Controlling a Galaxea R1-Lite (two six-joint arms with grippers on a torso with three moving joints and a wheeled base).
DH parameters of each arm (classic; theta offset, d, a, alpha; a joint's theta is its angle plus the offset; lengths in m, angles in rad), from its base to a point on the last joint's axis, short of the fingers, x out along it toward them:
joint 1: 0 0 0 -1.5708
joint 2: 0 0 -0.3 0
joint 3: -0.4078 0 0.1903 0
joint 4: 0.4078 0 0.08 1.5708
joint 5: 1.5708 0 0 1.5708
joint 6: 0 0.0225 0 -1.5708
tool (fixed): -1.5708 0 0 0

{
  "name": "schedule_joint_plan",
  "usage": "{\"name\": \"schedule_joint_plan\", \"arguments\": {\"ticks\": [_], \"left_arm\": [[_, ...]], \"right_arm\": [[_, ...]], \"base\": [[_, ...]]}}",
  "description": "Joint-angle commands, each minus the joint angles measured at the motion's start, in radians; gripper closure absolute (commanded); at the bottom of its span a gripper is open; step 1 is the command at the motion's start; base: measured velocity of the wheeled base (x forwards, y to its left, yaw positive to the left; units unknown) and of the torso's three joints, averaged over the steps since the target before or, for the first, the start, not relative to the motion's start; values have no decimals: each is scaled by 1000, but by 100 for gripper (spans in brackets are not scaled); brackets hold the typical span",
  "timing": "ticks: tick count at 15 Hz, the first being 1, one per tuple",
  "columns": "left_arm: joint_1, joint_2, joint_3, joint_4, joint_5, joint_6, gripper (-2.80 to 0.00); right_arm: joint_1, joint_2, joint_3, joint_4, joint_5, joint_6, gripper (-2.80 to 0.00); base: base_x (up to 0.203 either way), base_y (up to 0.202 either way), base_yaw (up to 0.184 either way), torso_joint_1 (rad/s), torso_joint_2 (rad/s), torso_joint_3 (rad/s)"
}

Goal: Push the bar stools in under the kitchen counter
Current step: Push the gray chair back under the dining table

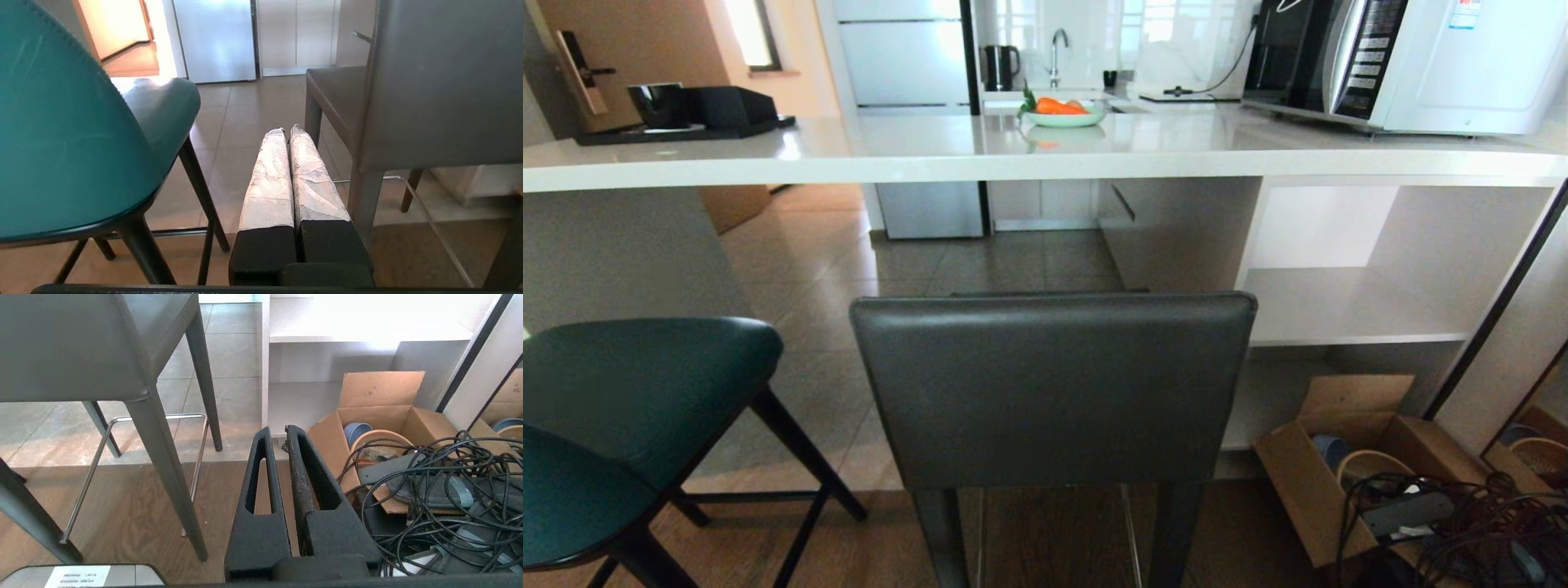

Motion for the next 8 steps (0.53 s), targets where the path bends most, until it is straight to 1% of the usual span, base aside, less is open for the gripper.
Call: {"name": "schedule_joint_plan", "arguments": {"ticks": [1, 2, 3, 4, 5, 6, 7, 8], "left_arm": [[0, 2, 40, -2, 1, -2, 0], [-1, 2, 40, -2, 4, -12, 0], [-1, 2, 40, -3, 6, -35, 0], [-1, 1, 40, -7, 6, -27, 0], [-1, 0, 40, -8, 1, 3, 0], [0, 0, 40, -10, -6, 60, 0], [1, 1, 40, -21, -23, 98, 0], [2, 20, 40, -23, -28, 101, 0]], "right_arm": [[1, 0, 0, 1, 1, 5, 0], [1, 0, 0, 1, -2, 10, 0], [0, 0, 0, 0, -8, 19, 0], [-1, 0, 3, -8, -17, 15, 0], [-1, 0, -25, -20, 4, 0, 0], [-1, 13, -86, -21, 57, -7, 0], [-1, 55, -135, -17, 101, -10, 0], [-1, 115, -175, -15, 125, -11, 0]], "base": [[0, 0, 0, 0, 0, 0], [0, 0, 0, 0, 0, 0], [0, 0, 0, 0, 0, 0], [0, 0, 0, 0, 0, 0], [0, 0, 0, 0, 0, 0], [0, 0, 0, 0, 0, 0], [0, 0, 0, 0, 0, 0], [0, 0, 0, 0, 0, 0]]}}
